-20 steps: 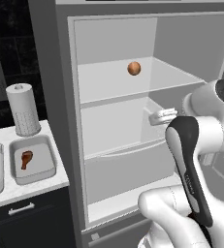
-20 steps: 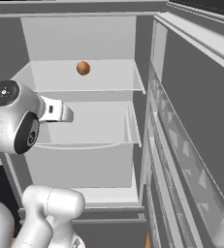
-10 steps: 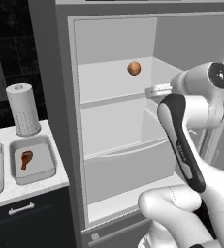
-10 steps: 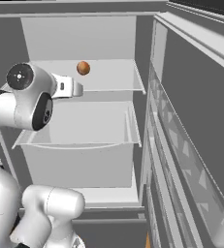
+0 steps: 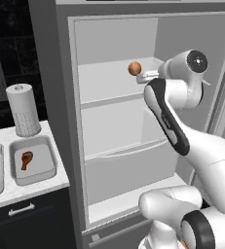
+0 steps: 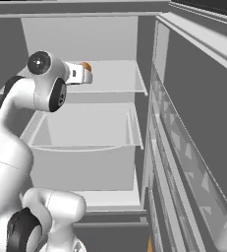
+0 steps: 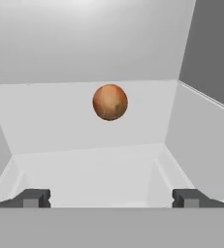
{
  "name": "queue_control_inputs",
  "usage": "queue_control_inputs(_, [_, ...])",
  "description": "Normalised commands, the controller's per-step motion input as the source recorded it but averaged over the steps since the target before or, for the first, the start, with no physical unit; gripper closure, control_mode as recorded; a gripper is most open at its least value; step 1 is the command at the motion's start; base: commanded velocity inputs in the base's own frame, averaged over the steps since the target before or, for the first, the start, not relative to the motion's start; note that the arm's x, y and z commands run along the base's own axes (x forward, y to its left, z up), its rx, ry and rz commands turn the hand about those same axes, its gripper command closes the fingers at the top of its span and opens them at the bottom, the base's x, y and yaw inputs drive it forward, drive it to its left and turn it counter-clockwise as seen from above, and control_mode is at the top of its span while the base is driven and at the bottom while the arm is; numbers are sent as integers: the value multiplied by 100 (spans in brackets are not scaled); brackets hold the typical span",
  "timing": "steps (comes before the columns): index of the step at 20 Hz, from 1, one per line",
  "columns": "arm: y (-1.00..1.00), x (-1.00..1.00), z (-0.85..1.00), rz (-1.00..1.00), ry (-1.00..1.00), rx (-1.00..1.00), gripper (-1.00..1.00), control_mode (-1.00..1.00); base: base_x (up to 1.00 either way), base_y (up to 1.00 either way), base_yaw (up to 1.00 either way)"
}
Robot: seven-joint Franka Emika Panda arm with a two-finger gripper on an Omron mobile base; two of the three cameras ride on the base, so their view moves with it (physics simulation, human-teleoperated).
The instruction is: Place one onion and one chicken drumstick in each tupperware on the nearby counter, to pack two identical lunches.
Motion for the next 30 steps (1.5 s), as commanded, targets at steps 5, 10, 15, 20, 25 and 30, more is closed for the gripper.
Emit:
queue_control_inputs(5, [0,65,0,0,3,0,-100,-100,0,0,0])
queue_control_inputs(10, [0,69,-4,0,0,0,-100,-100,0,0,0])
queue_control_inputs(15, [2,75,-13,0,1,0,-100,-100,0,0,0])
queue_control_inputs(20, [16,71,-24,0,2,0,-100,-100,0,0,0])
queue_control_inputs(25, [8,76,-11,0,5,0,-100,-100,0,0,0])
queue_control_inputs(30, [0,75,-5,0,9,2,-100,-100,0,0,0])
